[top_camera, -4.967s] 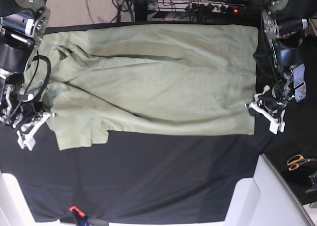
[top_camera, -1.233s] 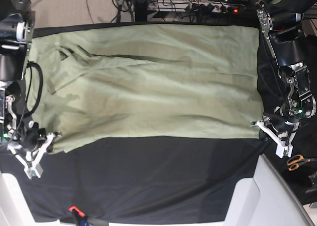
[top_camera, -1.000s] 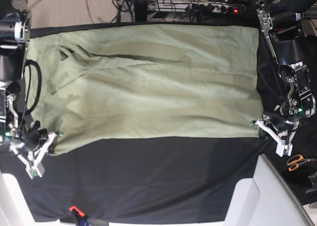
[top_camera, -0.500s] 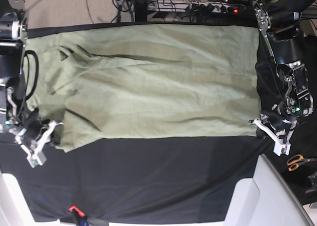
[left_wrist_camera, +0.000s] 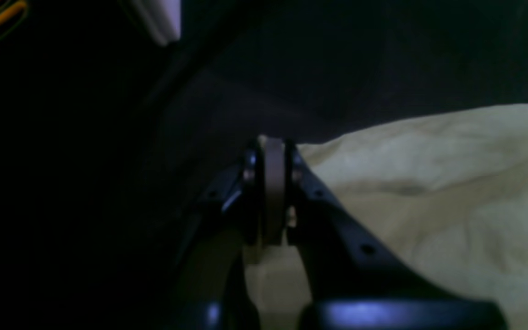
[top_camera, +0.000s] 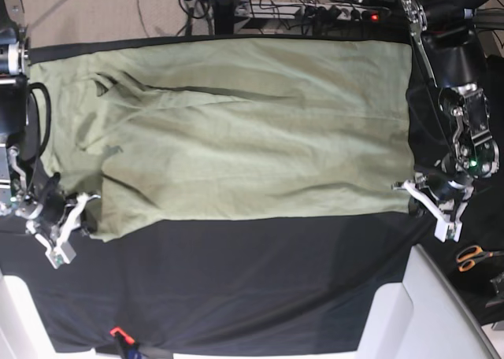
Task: Fold the T-shirt properly
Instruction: 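Hold the side edge with the left gripper while the right gripper regrasps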
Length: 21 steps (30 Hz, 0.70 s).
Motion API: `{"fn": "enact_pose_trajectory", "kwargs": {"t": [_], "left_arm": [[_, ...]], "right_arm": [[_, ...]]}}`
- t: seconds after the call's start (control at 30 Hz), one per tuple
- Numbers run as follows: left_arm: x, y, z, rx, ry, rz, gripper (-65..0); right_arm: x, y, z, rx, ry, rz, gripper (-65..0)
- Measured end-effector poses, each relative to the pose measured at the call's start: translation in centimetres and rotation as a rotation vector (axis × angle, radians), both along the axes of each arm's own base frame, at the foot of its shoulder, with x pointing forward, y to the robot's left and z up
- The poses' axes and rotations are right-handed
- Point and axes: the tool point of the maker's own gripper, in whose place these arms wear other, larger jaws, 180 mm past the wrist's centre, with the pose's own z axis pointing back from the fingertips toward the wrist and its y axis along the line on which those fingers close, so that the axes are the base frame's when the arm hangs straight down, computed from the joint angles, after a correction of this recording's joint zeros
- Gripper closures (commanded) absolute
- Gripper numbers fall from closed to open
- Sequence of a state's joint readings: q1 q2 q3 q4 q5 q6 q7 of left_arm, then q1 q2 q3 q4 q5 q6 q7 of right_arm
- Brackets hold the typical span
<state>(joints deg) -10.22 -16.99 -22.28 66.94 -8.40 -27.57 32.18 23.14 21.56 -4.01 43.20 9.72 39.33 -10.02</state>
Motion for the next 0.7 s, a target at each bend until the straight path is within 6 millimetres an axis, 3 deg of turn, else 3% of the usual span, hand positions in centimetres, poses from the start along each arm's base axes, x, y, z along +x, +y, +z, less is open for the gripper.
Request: {"fn": "enact_pose_trajectory", "kwargs": {"t": [0.27, 0.7], "left_arm": [[-0.7, 0.0, -0.6, 0.000, 0.019, 0.000, 0.0], [-0.6, -0.2, 1.2, 0.046, 0.013, -0.022, 0.0]], "right_arm": [[-0.4, -0.3, -0.8, -0.130, 0.004, 0.090, -0.2], [1.7, 0.1, 2.0, -0.131, -0.108, 0.110, -0.2]]}}
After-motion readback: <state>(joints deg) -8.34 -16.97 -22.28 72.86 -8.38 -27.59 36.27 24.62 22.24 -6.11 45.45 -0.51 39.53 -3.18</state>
